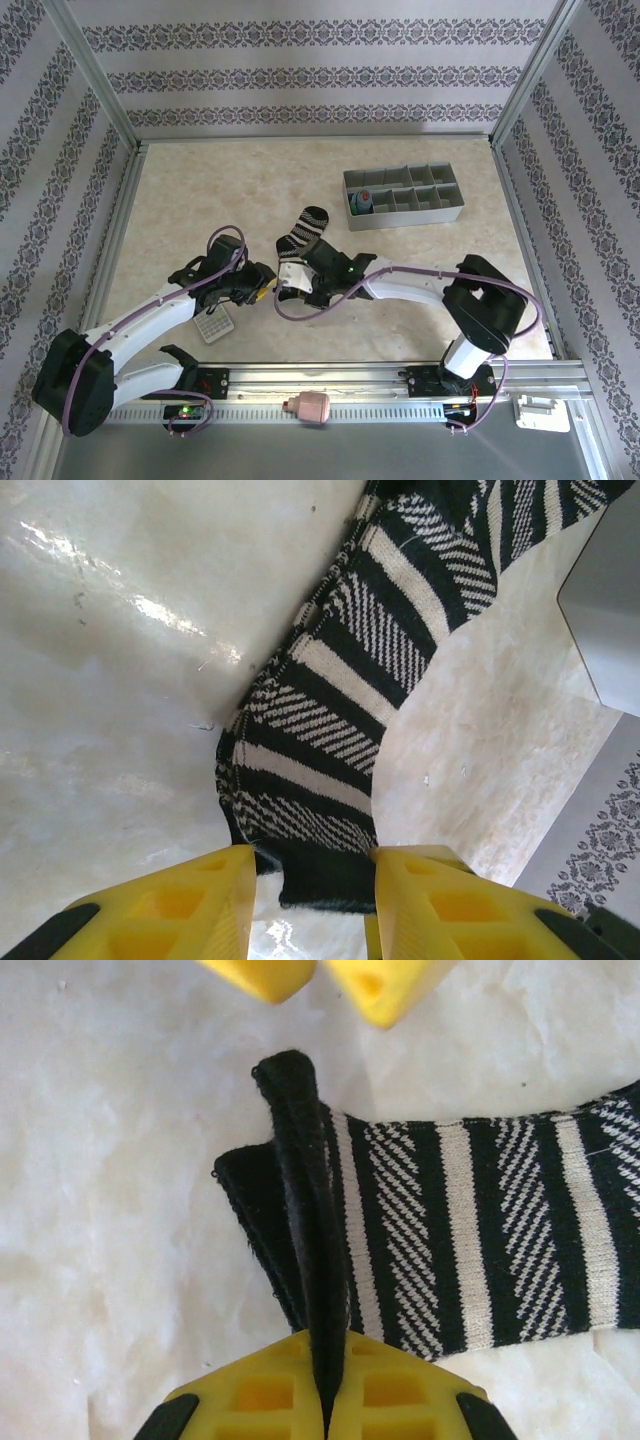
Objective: Roll the socks
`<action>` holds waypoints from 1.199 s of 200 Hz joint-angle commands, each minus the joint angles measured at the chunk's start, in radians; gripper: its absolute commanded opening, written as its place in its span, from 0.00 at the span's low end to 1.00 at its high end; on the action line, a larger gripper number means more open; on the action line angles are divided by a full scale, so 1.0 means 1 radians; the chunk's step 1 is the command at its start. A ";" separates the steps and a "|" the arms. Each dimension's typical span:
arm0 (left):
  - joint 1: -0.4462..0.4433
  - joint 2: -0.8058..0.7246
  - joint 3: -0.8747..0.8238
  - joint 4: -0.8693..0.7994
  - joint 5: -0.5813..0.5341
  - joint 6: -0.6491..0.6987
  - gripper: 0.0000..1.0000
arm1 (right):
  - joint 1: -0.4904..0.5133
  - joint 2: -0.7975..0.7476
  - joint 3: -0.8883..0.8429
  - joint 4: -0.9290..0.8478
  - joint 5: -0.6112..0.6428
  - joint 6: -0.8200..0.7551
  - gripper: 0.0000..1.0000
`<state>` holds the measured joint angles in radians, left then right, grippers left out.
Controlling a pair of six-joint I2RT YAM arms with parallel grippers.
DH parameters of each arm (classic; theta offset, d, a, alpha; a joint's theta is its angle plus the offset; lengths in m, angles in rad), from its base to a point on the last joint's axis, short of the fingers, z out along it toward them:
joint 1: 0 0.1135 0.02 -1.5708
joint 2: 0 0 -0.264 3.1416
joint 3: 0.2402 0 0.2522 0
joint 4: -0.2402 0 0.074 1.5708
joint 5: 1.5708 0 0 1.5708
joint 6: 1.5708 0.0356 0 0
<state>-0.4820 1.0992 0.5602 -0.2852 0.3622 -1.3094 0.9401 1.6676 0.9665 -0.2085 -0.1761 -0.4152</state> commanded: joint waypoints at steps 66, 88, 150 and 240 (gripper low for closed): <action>0.014 -0.031 0.009 -0.053 -0.017 -0.014 0.36 | -0.007 -0.012 -0.053 -0.012 -0.112 -0.034 0.35; 0.020 -0.033 0.007 -0.061 -0.011 -0.011 0.36 | 0.013 -0.076 -0.128 0.079 -0.050 -0.114 0.53; 0.026 -0.036 -0.008 -0.038 -0.003 -0.019 0.36 | 0.071 -0.030 -0.129 0.149 0.143 -0.293 0.62; 0.038 -0.160 -0.077 -0.030 -0.026 -0.083 0.36 | 0.091 0.085 -0.036 0.138 0.182 -0.222 0.10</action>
<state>-0.4610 0.9863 0.5076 -0.3038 0.3595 -1.3556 1.0241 1.7401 0.9001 -0.0723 -0.0151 -0.6823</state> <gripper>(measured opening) 0.359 0.220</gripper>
